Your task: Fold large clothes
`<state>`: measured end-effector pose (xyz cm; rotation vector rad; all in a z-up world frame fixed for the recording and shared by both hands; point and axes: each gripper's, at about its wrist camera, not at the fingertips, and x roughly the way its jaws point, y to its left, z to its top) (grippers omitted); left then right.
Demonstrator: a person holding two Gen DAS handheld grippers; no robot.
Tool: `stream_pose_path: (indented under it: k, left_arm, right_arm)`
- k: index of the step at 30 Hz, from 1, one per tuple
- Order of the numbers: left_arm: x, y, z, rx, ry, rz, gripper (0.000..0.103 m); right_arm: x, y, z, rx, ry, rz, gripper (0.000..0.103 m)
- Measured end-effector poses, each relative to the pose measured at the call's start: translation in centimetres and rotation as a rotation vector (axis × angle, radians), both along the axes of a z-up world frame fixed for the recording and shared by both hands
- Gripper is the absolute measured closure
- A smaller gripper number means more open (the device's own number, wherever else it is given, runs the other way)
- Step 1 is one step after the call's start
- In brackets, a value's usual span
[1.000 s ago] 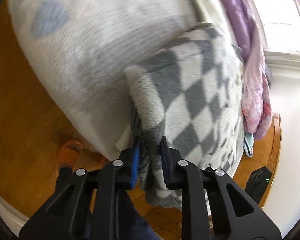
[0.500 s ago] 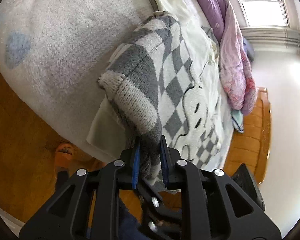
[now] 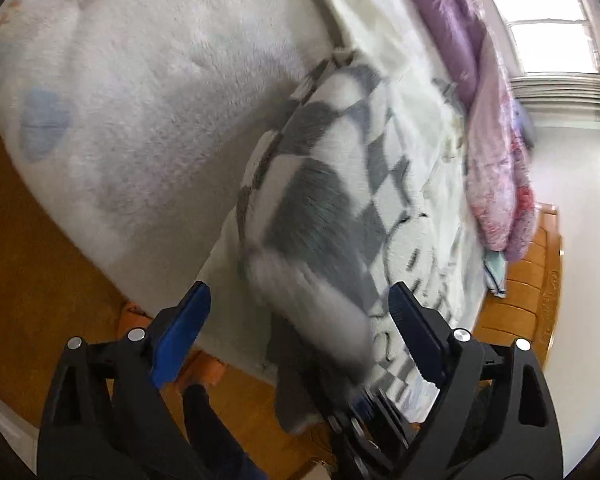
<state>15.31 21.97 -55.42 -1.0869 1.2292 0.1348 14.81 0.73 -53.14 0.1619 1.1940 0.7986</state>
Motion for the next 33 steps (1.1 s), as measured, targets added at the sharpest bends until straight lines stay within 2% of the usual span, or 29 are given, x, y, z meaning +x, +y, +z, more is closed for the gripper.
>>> stream_pose_path:
  k: [2,3,4,5,6,9,11,14,16,19,22,25,28,33]
  left_arm:
    - [1.6,-1.1,-0.5,0.007,0.007,-0.022,0.017]
    - [2.6,-1.9,-0.2,0.046,-0.011,-0.052,0.041]
    - [3.2,-2.5,0.1,0.073,-0.018,-0.082,0.053]
    - [4.1,-3.7,1.0,0.133,-0.032,-0.136,0.067]
    - [4.7,-4.6,1.7,0.156,-0.050,-0.168,0.074]
    - [5.6,-8.2,5.5,0.287,-0.136,-0.290,0.077]
    - [5.8,-10.7,8.0,0.339,-0.189,-0.340,0.078]
    - [6.4,-16.0,11.2,0.362,-0.263,-0.412,0.078]
    - [6.8,-19.4,12.3,0.376,-0.299,-0.465,0.078]
    - [8.0,-27.2,13.3,0.395,-0.354,-0.604,0.077]
    - [8.5,-33.3,12.6,0.376,-0.368,-0.705,0.077]
    - [8.4,-39.8,10.7,0.366,-0.350,-0.831,0.077]
    - [7.8,-43.6,7.9,0.361,-0.312,-0.921,0.077]
    - [8.0,-48.7,2.1,0.397,-0.207,-1.047,0.077]
  right_arm:
    - [0.3,-1.0,0.5,0.042,0.028,-0.026,0.084]
    - [0.3,-1.5,0.7,0.055,0.037,-0.035,0.085]
    - [0.3,-2.2,1.0,0.069,0.049,-0.048,0.085]
    - [0.4,-3.1,1.2,0.081,0.055,-0.066,0.085]
    - [0.5,-4.0,1.5,0.101,0.062,-0.086,0.086]
    - [0.7,-7.2,3.0,0.162,0.073,-0.135,0.085]
    - [0.2,-10.0,4.4,0.203,0.067,-0.174,0.085]
    - [-0.9,-15.7,6.6,0.247,0.066,-0.268,0.086]
    - [-1.6,-19.3,7.2,0.259,0.071,-0.334,0.086]
    - [-2.7,-24.8,7.4,0.263,0.094,-0.437,0.086]
    - [-3.7,-30.1,6.3,0.255,0.134,-0.559,0.087]
    - [-4.7,-34.1,4.3,0.269,0.204,-0.676,0.087]
    - [-6.2,-37.1,1.1,0.298,0.309,-0.820,0.087]
    - [-8.4,-39.6,-4.3,0.273,0.470,-0.952,0.087]
